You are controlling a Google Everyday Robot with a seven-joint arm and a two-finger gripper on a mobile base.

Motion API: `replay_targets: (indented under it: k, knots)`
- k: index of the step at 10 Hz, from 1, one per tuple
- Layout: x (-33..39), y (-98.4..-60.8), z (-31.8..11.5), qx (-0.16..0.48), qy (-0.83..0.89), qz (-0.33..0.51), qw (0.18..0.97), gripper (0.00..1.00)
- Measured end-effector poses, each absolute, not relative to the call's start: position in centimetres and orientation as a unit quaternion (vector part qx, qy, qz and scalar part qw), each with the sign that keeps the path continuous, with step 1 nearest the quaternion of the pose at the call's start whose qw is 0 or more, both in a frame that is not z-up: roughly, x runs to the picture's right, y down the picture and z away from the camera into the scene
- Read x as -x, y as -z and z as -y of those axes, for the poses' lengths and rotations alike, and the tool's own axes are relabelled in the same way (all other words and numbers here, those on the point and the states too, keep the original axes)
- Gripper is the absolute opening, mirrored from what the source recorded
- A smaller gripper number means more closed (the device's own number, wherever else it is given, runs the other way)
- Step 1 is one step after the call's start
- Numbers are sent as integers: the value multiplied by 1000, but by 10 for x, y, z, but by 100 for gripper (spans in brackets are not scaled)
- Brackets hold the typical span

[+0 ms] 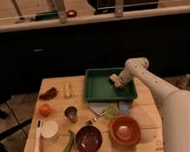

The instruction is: Place eraser in paper cup

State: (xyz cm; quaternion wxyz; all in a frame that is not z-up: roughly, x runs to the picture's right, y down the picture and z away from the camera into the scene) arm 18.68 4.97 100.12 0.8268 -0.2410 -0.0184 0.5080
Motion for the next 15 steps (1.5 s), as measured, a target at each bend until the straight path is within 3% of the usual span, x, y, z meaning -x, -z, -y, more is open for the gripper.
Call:
replay_targets:
  k: [15]
  knots:
    - [-186, -1001, -50, 242, -507, 18, 827, 0]
